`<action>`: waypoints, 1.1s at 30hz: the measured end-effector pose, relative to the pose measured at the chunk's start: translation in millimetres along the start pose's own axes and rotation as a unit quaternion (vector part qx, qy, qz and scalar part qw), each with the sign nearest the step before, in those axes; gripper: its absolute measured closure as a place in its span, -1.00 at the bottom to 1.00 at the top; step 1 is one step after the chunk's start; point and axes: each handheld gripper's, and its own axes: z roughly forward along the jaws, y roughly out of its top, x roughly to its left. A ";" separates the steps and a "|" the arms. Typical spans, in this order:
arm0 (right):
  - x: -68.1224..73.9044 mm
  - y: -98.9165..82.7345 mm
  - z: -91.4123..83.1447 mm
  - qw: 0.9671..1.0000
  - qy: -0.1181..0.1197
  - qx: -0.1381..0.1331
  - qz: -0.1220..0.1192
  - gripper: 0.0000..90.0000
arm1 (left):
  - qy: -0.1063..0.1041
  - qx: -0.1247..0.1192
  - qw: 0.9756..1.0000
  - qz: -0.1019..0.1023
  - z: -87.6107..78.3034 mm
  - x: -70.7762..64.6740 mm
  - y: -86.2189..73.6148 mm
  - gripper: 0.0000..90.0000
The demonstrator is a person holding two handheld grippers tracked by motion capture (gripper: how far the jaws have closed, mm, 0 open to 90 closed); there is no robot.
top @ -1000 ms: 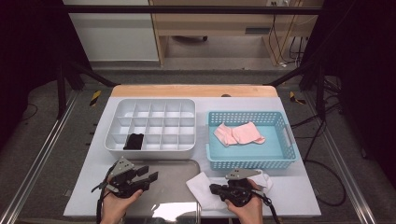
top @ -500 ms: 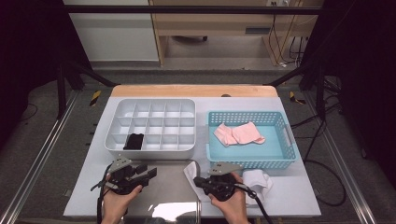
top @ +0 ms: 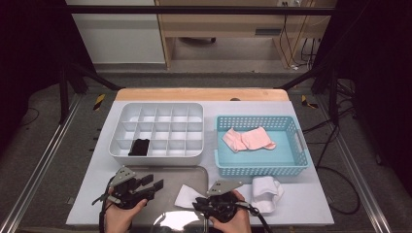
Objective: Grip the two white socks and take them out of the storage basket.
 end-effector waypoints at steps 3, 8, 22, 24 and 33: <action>-10.0 5.0 -17.2 0.999 -0.021 -0.025 0.009 0.69 | -0.007 0.009 1.000 0.005 6.2 -6.1 -1.7 0.04; -34.8 3.4 -38.1 0.996 -0.082 -0.029 0.027 0.69 | -0.013 0.038 0.999 0.025 23.4 -23.8 -5.8 -0.03; -46.5 -21.4 -39.5 0.995 -0.083 0.044 0.034 0.78 | -0.019 0.085 0.995 0.053 48.3 -42.7 -18.2 0.11; -49.5 -20.7 -41.5 0.995 -0.088 0.037 0.038 0.68 | -0.026 0.085 0.995 0.051 49.1 -43.9 -18.5 0.14; -65.3 -19.3 -36.6 0.992 -0.112 0.043 0.041 0.43 | -0.024 0.095 0.992 0.080 51.1 -57.9 -22.3 0.44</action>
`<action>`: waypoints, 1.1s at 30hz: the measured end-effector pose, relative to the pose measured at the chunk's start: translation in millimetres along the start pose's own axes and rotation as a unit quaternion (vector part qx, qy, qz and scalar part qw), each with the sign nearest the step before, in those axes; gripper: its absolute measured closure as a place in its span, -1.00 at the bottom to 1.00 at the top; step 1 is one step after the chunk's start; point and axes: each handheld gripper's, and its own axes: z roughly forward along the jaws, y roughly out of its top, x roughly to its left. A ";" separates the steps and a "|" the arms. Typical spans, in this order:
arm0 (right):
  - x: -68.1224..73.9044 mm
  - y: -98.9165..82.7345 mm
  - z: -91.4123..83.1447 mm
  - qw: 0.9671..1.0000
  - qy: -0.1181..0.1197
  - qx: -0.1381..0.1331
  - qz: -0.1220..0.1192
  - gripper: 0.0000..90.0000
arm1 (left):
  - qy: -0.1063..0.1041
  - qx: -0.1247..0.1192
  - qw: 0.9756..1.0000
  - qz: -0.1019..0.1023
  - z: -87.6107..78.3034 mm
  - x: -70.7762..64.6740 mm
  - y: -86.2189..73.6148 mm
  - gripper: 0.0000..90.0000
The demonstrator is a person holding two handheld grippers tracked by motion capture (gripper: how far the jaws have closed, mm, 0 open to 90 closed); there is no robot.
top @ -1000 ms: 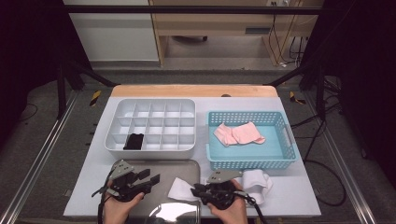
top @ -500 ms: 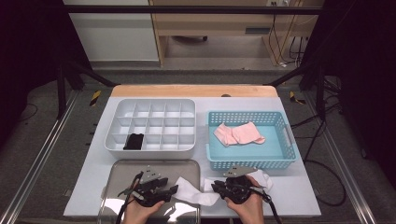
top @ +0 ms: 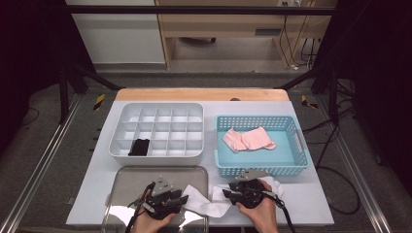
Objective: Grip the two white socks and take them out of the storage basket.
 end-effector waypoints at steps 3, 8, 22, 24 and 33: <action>1.4 -2.5 2.2 1.000 -0.005 0.005 -0.013 0.60 | 0.000 0.003 1.000 0.003 1.0 -2.4 0.0 0.68; 0.7 -1.9 -1.7 1.000 0.001 0.012 -0.004 0.95 | -0.027 0.008 0.999 -0.017 -0.4 2.8 1.0 0.86; 1.8 -0.7 -34.6 0.998 -0.008 -0.056 0.023 0.94 | -0.002 -0.057 0.997 -0.048 -33.3 27.9 3.0 0.88; 4.6 -4.8 -26.4 0.999 0.006 -0.028 0.029 0.90 | 0.003 -0.039 0.998 -0.048 -32.3 31.2 -0.5 0.87; -2.7 -0.2 -32.0 0.997 -0.012 -0.061 0.035 0.62 | 0.012 -0.042 0.998 -0.047 -30.7 39.5 -2.1 0.36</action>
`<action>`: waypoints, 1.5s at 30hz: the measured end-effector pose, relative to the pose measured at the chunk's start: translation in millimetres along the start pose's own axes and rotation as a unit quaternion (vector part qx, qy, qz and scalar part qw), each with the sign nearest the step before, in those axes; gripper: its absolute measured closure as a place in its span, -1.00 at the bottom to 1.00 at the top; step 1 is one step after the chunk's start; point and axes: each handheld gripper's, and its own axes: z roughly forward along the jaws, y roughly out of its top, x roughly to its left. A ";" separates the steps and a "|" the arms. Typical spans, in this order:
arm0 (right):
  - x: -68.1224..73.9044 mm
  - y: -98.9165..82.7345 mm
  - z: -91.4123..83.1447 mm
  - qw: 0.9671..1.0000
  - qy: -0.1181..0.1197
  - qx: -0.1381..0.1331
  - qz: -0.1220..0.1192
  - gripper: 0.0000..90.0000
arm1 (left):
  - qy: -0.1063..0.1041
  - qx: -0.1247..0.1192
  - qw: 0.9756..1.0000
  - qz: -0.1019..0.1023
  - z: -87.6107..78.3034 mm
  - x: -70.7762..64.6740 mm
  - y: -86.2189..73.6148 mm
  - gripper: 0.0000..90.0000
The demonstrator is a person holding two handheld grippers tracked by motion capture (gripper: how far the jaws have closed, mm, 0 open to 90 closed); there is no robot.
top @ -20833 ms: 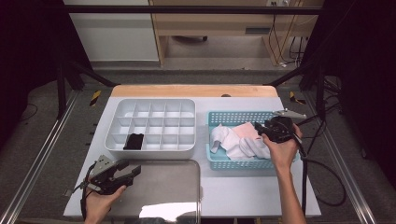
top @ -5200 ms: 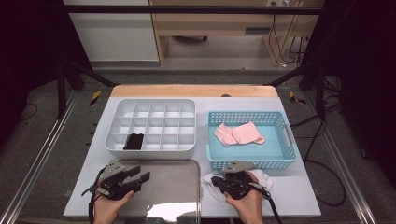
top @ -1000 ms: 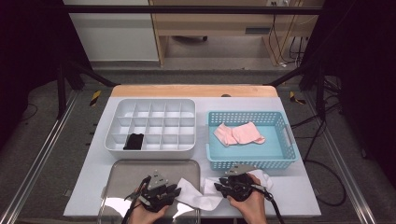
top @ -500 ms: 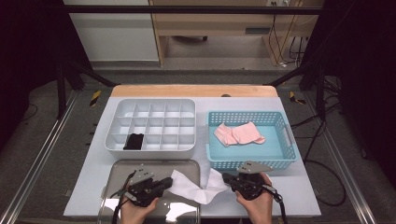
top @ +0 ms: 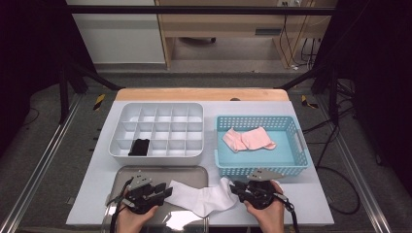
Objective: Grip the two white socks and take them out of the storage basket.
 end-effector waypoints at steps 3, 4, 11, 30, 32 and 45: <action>-10.6 -1.5 0.5 1.000 -0.027 -0.003 0.012 0.55 | 0.011 0.007 1.000 0.003 5.5 0.2 -1.2 0.24; -12.9 -3.0 3.5 0.999 -0.029 0.001 0.014 0.54 | 0.012 0.010 1.000 0.002 7.2 0.5 -1.6 0.24; -11.1 -7.4 23.0 0.999 -0.036 0.025 -0.003 0.43 | 0.030 0.023 0.999 0.024 14.9 -5.2 -4.3 0.23; -4.9 -16.7 -1.5 0.997 -0.050 0.052 0.029 0.95 | 0.029 0.009 0.999 0.032 5.4 -5.3 -2.2 0.86; -7.9 -20.8 -3.3 0.996 -0.050 0.059 0.038 0.95 | 0.030 0.012 0.999 0.029 6.3 -4.1 -2.7 0.86; -23.0 -8.0 -28.5 0.997 -0.068 -0.025 0.027 0.60 | 0.030 -0.013 0.999 0.020 1.1 0.8 -1.3 0.39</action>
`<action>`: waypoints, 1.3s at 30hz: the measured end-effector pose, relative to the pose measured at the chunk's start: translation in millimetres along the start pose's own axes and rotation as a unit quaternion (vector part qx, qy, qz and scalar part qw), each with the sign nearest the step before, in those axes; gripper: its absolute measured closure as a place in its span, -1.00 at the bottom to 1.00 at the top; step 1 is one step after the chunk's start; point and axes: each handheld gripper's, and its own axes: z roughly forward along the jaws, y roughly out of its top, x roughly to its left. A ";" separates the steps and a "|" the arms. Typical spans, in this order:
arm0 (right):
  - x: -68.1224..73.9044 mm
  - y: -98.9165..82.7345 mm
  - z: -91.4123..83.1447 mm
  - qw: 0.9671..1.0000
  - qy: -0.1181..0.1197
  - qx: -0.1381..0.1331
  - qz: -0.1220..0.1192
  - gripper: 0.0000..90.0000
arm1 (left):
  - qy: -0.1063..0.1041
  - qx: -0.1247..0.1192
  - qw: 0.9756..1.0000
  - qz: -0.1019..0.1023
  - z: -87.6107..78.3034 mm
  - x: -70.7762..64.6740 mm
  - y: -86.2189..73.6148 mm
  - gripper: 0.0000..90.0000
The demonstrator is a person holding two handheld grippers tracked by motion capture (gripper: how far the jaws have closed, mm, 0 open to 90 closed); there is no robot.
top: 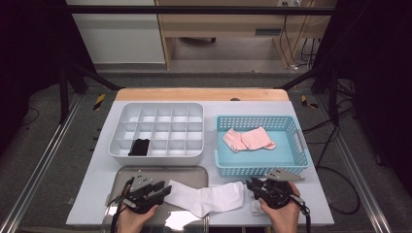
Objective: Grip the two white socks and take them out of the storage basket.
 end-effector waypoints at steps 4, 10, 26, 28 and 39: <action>-13.3 -2.3 -6.7 1.000 -0.023 -0.001 0.009 0.52 | 0.004 0.000 1.000 -0.002 0.5 2.6 -0.1 0.27; -14.7 -6.6 -1.1 1.000 -0.012 0.016 0.011 0.45 | 0.003 -0.002 1.000 -0.006 -0.5 4.0 0.0 0.23; -19.7 -14.0 14.1 0.998 -0.022 0.062 0.010 0.99 | 0.001 0.004 1.000 -0.009 0.4 4.0 -0.6 0.24; -20.1 -9.9 8.0 0.999 -0.017 0.047 0.010 1.00 | 0.000 0.002 1.000 -0.010 -0.1 4.3 -0.3 0.24; 2.7 18.6 -21.0 0.998 0.043 -0.036 0.002 1.00 | -0.009 -0.001 1.000 -0.014 -0.4 2.6 0.2 0.24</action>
